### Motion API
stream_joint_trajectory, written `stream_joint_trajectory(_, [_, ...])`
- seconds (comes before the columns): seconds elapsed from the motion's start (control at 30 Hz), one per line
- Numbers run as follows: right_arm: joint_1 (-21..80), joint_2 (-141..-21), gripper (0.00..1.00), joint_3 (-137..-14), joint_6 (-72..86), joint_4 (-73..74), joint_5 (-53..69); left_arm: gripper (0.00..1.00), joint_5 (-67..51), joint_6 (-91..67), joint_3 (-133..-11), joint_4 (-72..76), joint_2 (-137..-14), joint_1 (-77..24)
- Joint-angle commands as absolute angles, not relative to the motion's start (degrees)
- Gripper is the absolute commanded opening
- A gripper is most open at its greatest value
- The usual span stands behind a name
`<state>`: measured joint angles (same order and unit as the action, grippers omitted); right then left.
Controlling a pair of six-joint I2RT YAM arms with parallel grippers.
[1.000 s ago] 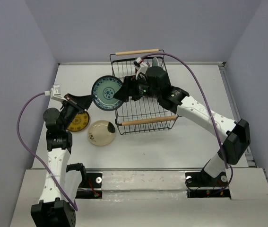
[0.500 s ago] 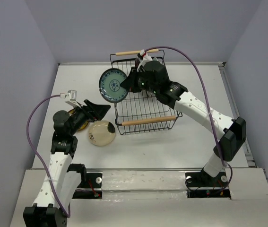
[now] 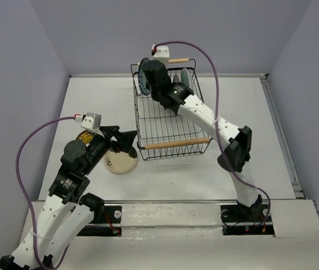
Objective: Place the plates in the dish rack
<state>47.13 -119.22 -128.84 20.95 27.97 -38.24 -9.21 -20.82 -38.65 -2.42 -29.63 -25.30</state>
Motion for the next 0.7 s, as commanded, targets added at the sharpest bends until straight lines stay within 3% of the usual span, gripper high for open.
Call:
stream_joint_trajectory(0.0, [49.4, -124.8, 0.07, -137.6, 12.1, 29.9, -53.3, 0.99, -3.2, -16.3, -38.1, -3.0, -28.5, -26.9])
stream_joint_trajectory(0.2, [49.4, -133.7, 0.07, -144.6, 5.9, 28.2, -56.2, 0.99, -3.3, -16.7, -37.4, -3.4, -25.1, -26.8])
stream_joint_trajectory(0.67, [48.9, -139.7, 0.07, -140.6, -1.8, 21.3, -57.9, 0.99, -3.4, -16.3, -37.3, -4.0, -24.4, -26.8])
